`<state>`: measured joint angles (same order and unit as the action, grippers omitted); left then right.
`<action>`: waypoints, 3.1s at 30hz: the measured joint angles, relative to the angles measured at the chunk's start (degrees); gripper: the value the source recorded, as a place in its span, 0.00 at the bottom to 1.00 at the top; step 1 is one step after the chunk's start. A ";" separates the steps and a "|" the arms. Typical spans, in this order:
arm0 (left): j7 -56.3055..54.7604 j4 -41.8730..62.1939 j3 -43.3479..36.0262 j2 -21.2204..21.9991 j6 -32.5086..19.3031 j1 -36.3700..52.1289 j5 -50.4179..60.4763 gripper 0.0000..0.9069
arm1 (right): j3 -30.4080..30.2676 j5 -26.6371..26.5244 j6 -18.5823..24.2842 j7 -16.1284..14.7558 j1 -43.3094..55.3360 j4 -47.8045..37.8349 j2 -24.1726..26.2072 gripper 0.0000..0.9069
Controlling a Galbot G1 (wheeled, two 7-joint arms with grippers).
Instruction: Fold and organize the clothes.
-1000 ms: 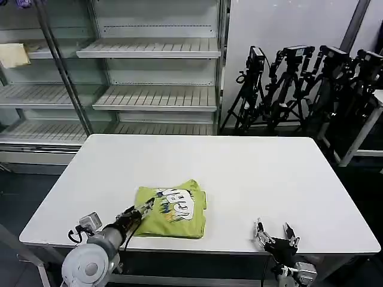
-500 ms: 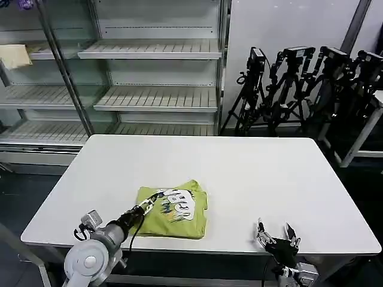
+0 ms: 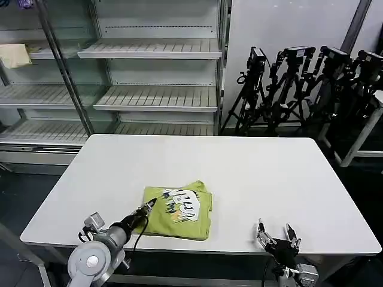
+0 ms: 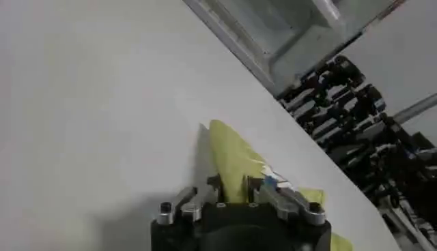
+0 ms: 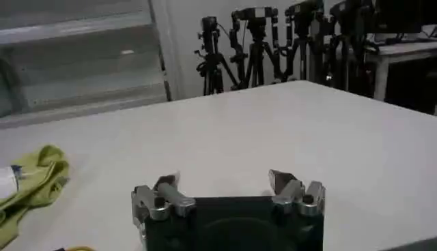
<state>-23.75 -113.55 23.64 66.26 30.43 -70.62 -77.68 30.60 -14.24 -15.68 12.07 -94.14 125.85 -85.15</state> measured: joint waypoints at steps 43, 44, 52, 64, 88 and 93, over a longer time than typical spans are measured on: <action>6.36 -5.15 16.28 -20.47 1.49 0.95 21.78 0.02 | -0.21 -0.91 0.18 -0.17 2.35 -1.51 0.84 1.00; 6.46 -5.46 14.43 -20.37 1.49 1.00 24.14 0.02 | -0.16 -0.88 0.21 -0.17 2.29 -1.57 0.82 1.00; 5.44 -4.67 -2.79 -15.22 2.01 5.64 38.48 0.02 | 0.38 -0.52 0.31 -0.17 1.71 -1.23 0.26 1.00; -0.40 2.79 -21.64 -2.59 2.03 18.15 37.43 0.02 | 0.94 -0.06 0.76 -0.25 1.65 -0.62 -0.93 1.00; -5.21 17.65 -33.25 17.61 -4.12 31.82 30.28 1.00 | 1.70 1.80 0.97 -1.59 2.13 0.84 0.03 1.00; -3.72 15.54 -32.97 17.63 -5.68 31.57 29.56 1.00 | 1.83 2.07 0.92 -1.64 2.73 1.25 0.80 1.00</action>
<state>-27.47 -98.01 -9.32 83.88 24.75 -39.04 -48.12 32.44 -12.18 -14.75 10.43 -91.41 127.10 -84.35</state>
